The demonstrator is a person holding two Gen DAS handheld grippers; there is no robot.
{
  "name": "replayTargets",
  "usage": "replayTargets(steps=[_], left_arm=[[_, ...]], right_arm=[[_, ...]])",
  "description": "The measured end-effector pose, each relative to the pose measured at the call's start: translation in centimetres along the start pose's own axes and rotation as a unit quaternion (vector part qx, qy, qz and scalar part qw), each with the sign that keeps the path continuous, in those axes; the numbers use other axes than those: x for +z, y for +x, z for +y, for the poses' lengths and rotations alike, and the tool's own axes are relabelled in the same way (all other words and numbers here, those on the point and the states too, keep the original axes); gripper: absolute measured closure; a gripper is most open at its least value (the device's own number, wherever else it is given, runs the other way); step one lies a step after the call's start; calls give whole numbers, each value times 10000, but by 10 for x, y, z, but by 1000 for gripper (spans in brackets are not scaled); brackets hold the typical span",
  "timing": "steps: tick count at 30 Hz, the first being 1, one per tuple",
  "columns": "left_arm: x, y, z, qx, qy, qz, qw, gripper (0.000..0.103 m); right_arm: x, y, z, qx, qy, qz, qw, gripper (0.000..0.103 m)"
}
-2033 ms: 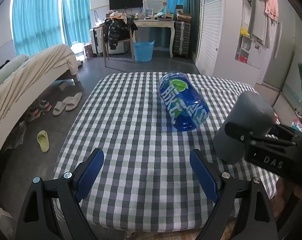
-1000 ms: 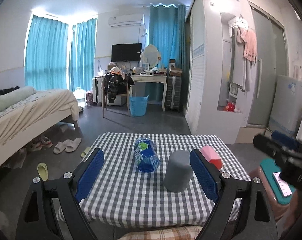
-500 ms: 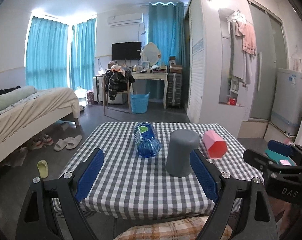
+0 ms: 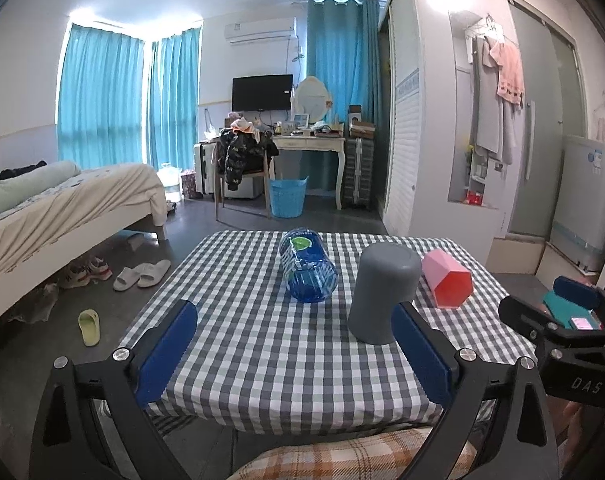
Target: Flip cup upside down
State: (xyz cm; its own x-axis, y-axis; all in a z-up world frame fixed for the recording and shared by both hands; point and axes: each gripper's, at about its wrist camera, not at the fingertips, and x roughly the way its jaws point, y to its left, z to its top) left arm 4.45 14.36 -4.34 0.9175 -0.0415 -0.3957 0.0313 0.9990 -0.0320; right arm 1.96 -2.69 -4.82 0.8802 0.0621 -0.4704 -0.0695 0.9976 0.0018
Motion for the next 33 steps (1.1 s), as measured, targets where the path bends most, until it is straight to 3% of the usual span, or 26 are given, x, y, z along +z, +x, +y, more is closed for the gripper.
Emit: replayTargets(steps=[33], left_arm=[[-4, -1, 2, 102, -22, 110, 9999, 2]], right_arm=[[-2, 1, 3, -2, 2, 32, 10000, 0]])
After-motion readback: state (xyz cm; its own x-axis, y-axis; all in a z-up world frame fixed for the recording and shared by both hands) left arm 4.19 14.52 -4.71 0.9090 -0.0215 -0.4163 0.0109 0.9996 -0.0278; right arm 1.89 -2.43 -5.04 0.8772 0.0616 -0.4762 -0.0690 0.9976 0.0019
